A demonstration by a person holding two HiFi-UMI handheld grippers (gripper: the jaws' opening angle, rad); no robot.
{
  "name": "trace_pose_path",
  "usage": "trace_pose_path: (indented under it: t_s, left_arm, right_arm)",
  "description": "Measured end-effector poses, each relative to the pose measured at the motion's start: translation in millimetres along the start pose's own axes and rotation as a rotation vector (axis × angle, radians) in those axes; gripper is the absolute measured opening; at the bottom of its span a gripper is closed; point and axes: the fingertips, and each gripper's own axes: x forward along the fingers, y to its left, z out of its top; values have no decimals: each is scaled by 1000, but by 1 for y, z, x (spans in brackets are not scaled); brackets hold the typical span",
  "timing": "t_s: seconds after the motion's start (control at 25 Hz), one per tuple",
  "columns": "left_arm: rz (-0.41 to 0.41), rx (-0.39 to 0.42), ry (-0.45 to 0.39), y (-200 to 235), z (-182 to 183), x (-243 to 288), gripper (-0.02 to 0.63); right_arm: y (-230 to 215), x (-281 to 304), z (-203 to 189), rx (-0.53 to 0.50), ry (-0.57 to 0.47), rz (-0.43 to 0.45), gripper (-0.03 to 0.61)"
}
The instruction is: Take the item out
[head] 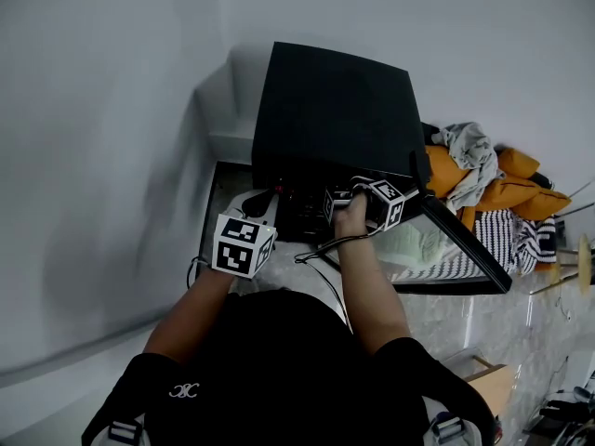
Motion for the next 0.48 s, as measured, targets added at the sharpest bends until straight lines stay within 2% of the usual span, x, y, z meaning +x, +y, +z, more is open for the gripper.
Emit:
trace_pose_path:
  t_s: [0.12, 0.28, 0.48]
  left_arm:
    - [-7, -2, -2, -2, 1, 2, -2]
    - [-16, -11, -4, -3, 0, 2, -2]
    - [-22, -43, 2, 1, -3, 1, -2]
  right_arm:
    - [4, 2, 0, 57, -18, -17, 141]
    - [4, 2, 1, 93, -38, -10, 143]
    - [7, 6, 1, 90, -39, 11, 143]
